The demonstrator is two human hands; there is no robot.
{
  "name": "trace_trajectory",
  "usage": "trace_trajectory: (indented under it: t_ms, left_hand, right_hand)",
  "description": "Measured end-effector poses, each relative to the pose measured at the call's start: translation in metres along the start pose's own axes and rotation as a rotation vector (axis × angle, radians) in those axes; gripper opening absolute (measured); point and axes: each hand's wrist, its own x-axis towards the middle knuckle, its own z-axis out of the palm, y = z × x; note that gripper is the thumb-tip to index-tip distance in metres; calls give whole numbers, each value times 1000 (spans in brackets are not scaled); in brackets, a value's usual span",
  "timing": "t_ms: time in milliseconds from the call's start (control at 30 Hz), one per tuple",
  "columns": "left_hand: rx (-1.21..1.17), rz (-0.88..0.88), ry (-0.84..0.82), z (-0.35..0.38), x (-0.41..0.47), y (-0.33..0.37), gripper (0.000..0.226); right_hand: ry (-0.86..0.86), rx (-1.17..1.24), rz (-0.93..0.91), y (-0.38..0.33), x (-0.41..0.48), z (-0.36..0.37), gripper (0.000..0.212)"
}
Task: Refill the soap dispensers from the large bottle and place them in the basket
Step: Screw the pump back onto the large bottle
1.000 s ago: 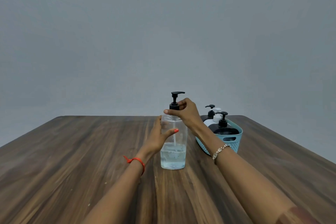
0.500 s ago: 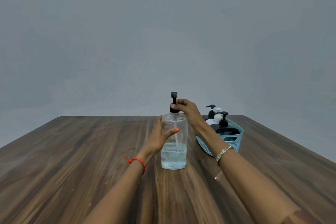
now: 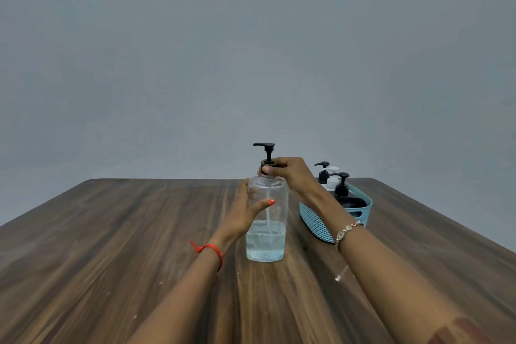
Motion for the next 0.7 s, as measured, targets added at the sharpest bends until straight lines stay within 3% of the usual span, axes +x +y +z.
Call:
trace_trajectory:
  t_ms: [200, 267, 367, 433, 700]
  left_hand:
    - [11, -3, -8, -1, 1, 0, 68]
    - [5, -8, -3, -1, 1, 0, 70]
    - [-8, -10, 6, -2, 2, -2, 69]
    - [-12, -16, -3, 0, 2, -1, 69]
    - [23, -28, -15, 0, 2, -4, 76]
  right_hand:
    - [416, -228, -84, 4, 0, 29, 37]
    - [347, -229, -80, 3, 1, 30, 35]
    - [68, -96, 2, -4, 3, 15, 30]
    - [-11, -67, 10, -5, 4, 5, 26]
    - [350, -163, -41, 2, 3, 27, 31]
